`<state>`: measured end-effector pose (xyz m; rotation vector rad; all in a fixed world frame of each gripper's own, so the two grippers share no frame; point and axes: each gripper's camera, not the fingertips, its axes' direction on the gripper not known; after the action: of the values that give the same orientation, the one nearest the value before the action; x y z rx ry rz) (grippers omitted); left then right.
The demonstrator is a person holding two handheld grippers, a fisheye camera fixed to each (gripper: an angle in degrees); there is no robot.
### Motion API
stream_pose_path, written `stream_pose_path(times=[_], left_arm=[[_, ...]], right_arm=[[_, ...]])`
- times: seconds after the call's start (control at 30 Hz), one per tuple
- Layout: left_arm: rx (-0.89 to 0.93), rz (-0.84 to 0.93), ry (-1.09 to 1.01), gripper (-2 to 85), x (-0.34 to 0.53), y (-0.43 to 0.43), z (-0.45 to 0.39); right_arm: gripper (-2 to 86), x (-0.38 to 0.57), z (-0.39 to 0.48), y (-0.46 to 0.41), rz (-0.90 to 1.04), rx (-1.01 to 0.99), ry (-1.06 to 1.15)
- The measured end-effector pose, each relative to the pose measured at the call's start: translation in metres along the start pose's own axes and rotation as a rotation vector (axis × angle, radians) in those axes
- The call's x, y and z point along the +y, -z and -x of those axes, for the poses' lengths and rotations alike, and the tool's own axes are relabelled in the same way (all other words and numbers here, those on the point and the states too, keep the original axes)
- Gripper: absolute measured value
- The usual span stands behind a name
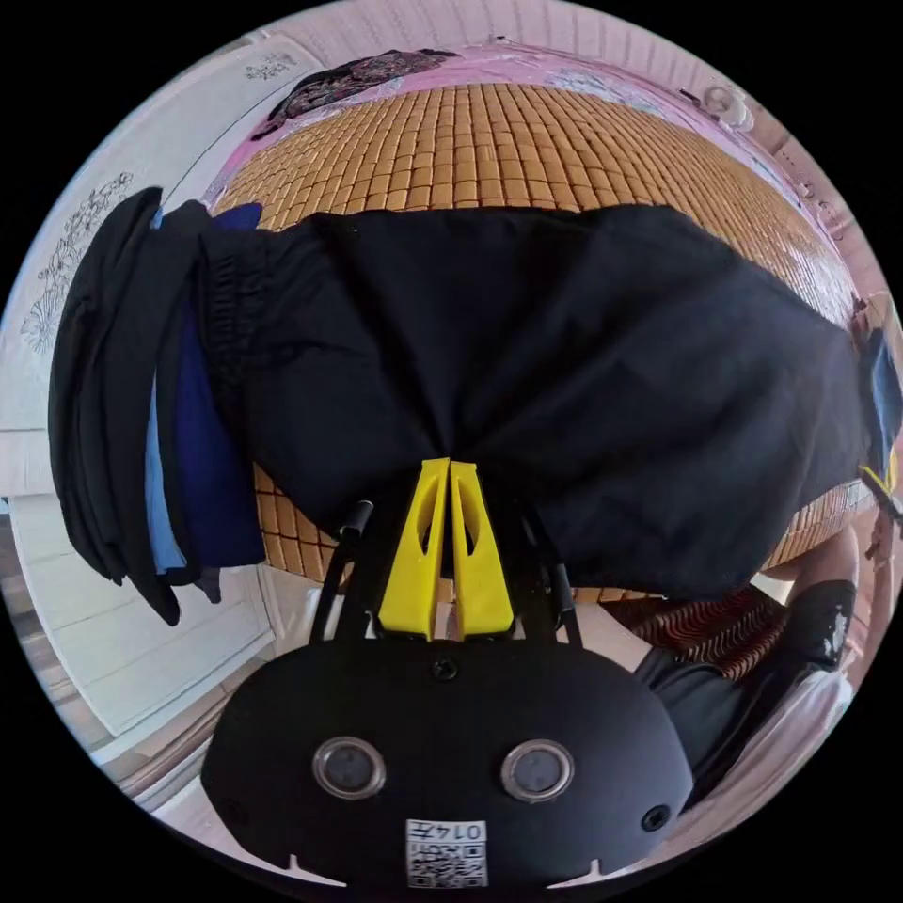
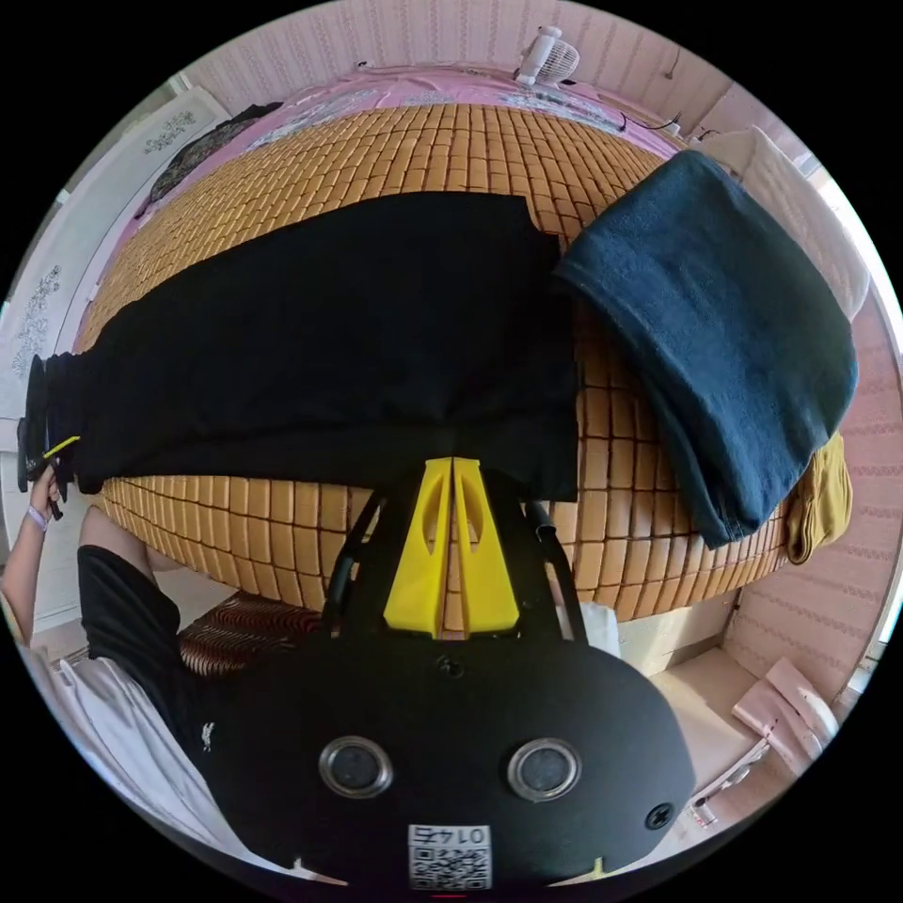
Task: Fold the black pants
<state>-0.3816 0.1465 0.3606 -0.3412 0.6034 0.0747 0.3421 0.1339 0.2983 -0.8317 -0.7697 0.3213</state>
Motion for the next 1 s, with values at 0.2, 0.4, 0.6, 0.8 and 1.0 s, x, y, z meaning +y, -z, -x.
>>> stream_pose_path(times=[0.2, 0.4, 0.6, 0.8, 1.0], left_arm=[[0.04, -0.087, 0.052, -0.9, 0.025, -0.004, 0.004], [0.206, -0.351, -0.156, 0.5, 0.054, 0.034, -0.069], [0.373, -0.307, -0.549, 7.4, 0.069, 0.0, -0.205], [0.366, -0.305, -0.903, 9.3, 0.106, -0.021, -0.309], [0.352, -0.235, -0.985, 10.0, 0.112, -0.059, -0.355]], right_arm=[[-0.5, 0.066, -0.036, 0.004, 0.048, -0.038, -0.107], [8.3, 0.091, -0.104, 0.018, -0.14, -0.368, -0.398], [5.3, 0.073, -0.129, 0.011, -0.148, -0.358, -0.508], [1.0, 0.096, -0.129, 0.082, -0.285, -0.392, -0.356], [0.6, 0.133, -0.151, 0.039, -0.114, -0.36, -0.406]])
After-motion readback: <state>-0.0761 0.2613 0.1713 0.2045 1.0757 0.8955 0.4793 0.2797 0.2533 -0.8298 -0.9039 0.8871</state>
